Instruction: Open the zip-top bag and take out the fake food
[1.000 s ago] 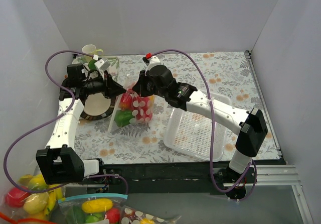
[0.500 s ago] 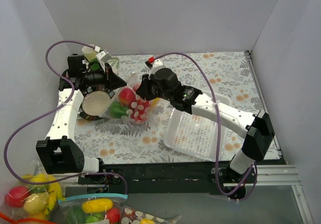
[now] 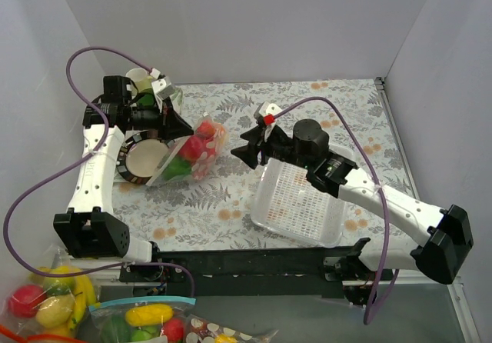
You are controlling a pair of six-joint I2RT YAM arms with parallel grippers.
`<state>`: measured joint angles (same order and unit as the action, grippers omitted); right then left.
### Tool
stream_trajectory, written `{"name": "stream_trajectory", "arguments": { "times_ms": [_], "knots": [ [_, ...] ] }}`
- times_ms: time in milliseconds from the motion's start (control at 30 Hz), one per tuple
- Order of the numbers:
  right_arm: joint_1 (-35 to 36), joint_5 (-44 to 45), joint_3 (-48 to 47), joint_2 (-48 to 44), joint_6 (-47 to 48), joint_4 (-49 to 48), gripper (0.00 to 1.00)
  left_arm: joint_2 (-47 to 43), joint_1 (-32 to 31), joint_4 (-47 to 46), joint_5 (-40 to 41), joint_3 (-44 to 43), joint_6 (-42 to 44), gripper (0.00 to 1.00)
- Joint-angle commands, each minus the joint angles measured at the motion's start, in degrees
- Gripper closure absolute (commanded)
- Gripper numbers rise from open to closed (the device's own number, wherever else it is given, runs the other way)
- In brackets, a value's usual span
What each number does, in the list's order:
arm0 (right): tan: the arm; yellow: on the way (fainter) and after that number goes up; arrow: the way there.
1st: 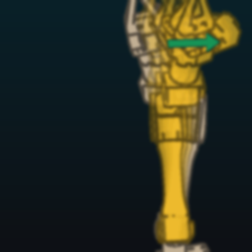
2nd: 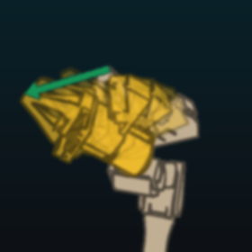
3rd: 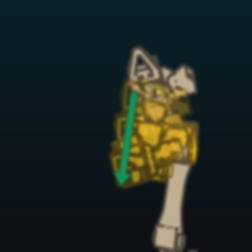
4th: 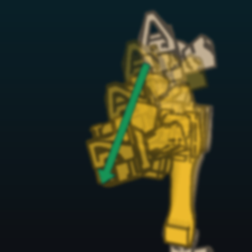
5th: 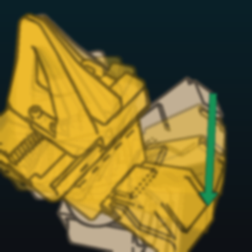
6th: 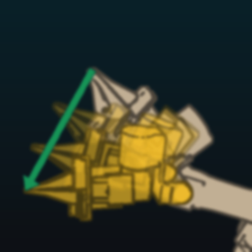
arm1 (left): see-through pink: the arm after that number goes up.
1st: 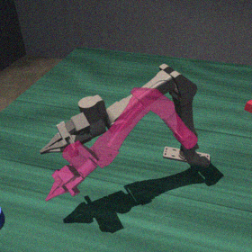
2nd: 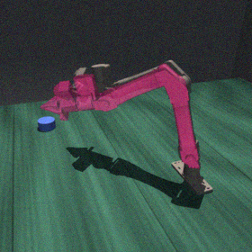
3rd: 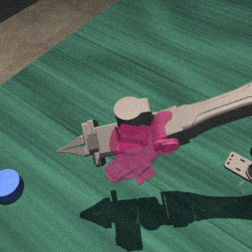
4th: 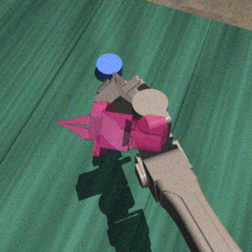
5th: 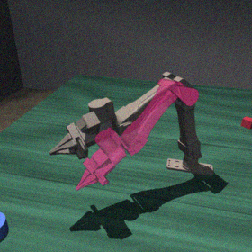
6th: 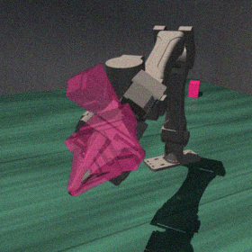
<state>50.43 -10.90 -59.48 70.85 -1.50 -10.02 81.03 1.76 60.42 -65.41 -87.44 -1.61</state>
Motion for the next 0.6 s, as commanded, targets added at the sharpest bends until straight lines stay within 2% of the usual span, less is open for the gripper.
{"name": "stream_trajectory", "arguments": {
  "times_ms": [0, 33, 167, 300, 400, 433, 567],
  "knots": [
    [-4.9, -16.1, -2.2, 2.6, 2.4, -10.6, 0.37, 0.4, -2.7, 16.6, -3.3, -6.7, 17.6, 1.00],
    [-5.3, -20.2, -3.3, 3.6, 2.4, -10.0, 0.37, 0.8, -3.1, 18.9, -3.1, -7.0, 18.6, 1.00],
    [-6.5, -25.5, -6.7, 7.1, 2.7, -9.3, 0.37, -1.8, -4.9, 18.9, 0.5, -5.5, 20.2, 0.99],
    [-8.5, -32.8, -7.0, 9.5, -0.3, -12.6, 0.37, -3.0, -6.8, 18.9, 2.5, -3.8, 21.2, 0.98],
    [-10.9, -39.5, -5.5, 11.2, -6.2, -19.9, 0.37, -2.4, -7.6, 19.0, 3.2, -4.1, 20.9, 0.98],
    [-11.5, -41.0, -4.9, 11.8, -11.3, -25.3, 0.37, -2.1, -7.7, 19.0, 3.1, -4.5, 20.5, 0.99],
    [-12.9, -46.6, -4.1, 16.5, -21.5, -37.2, 0.37, -1.1, -8.9, 18.9, 3.2, -5.6, 19.5, 0.99]
  ]
}}
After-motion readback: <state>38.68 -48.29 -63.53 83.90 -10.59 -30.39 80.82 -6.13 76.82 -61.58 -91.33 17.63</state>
